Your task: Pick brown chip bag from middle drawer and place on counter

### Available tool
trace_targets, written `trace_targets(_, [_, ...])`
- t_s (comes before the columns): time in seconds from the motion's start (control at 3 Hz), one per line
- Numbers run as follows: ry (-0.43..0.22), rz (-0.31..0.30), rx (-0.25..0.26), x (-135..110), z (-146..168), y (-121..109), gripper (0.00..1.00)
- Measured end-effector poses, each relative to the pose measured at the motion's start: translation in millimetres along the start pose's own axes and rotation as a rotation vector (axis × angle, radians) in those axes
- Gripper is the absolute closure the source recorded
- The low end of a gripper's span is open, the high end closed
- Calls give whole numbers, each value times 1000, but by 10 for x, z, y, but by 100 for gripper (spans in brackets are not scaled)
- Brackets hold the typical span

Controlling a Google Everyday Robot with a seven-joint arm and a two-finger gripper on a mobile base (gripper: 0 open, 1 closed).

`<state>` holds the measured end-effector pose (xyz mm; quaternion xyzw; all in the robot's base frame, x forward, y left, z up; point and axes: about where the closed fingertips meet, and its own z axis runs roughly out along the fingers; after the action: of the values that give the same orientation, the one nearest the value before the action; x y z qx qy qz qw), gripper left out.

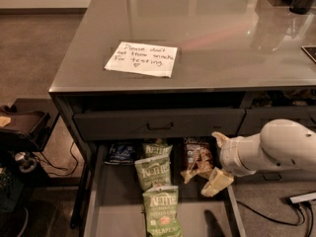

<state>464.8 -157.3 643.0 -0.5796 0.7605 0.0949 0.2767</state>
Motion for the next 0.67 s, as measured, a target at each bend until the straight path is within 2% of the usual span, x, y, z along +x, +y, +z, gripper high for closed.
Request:
trace_targets(0.33, [0, 0, 0, 1, 1, 0, 0])
trace_targets(0.67, [-10, -40, 24, 190, 138, -46, 0])
